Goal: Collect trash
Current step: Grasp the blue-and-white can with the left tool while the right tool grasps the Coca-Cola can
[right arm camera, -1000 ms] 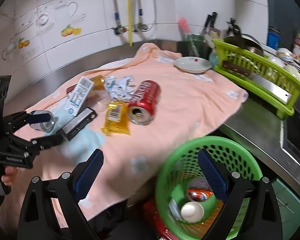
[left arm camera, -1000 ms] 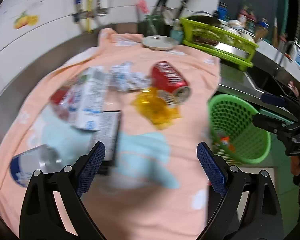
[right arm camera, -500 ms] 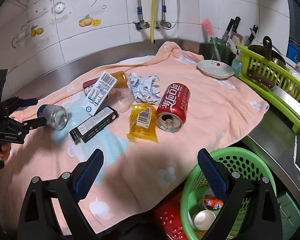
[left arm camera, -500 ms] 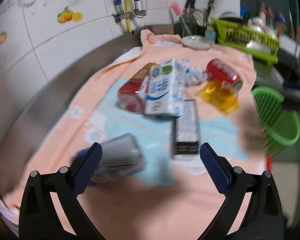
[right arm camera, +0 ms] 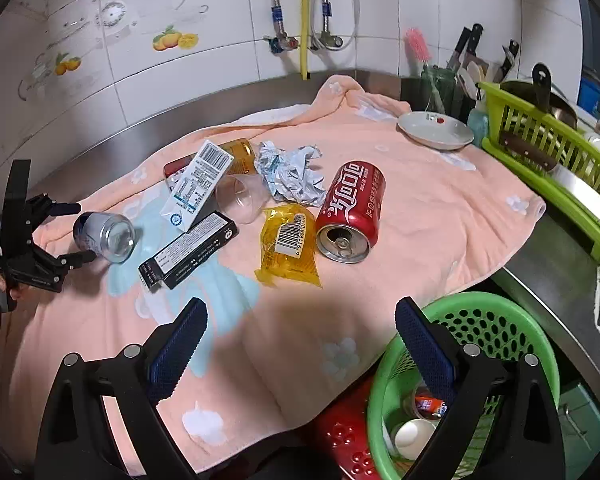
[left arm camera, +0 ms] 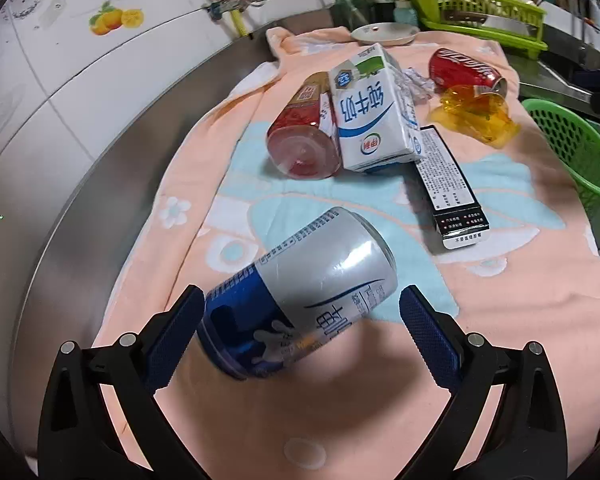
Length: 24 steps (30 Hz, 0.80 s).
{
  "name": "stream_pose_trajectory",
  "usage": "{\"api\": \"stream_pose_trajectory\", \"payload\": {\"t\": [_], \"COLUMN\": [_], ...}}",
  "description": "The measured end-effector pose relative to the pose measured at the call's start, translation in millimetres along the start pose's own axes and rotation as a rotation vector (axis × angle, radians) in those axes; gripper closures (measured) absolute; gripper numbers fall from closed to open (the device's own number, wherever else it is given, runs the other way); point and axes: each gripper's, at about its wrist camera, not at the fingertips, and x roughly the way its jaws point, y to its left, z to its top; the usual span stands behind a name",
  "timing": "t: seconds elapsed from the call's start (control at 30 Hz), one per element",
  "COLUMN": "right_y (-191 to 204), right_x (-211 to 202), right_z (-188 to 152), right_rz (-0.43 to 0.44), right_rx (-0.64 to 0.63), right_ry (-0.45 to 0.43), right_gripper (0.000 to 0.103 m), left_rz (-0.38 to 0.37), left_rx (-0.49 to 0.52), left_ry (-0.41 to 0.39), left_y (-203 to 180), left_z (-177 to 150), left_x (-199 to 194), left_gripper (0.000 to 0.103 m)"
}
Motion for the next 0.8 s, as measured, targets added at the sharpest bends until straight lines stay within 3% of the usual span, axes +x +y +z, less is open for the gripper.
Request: {"api": "stream_pose_trajectory", "payload": {"t": [0.4,0.6,0.8], "right_y": [-12.8,-16.7,-22.9], "right_x": [27.4,41.3,54.4], "right_z": [19.1,27.4,37.8], "right_rz": [-0.007,-0.013,-0.032], "right_rx": [0.028,0.034,0.045], "right_ry": [0.051,0.065,0.068], "right_gripper": [0.011,0.011,0.011], "left_rz": [-0.011,-0.029,-0.065], "left_rx": [0.233,0.254,0.136], "left_ry": [0.024,0.053,0.053], "left_y": [-3.4,0.4,12.8], "left_z": [4.8,5.0,10.8], "left_x": [19.9,33.4,39.1], "left_gripper": [0.007,0.015,0.017]}}
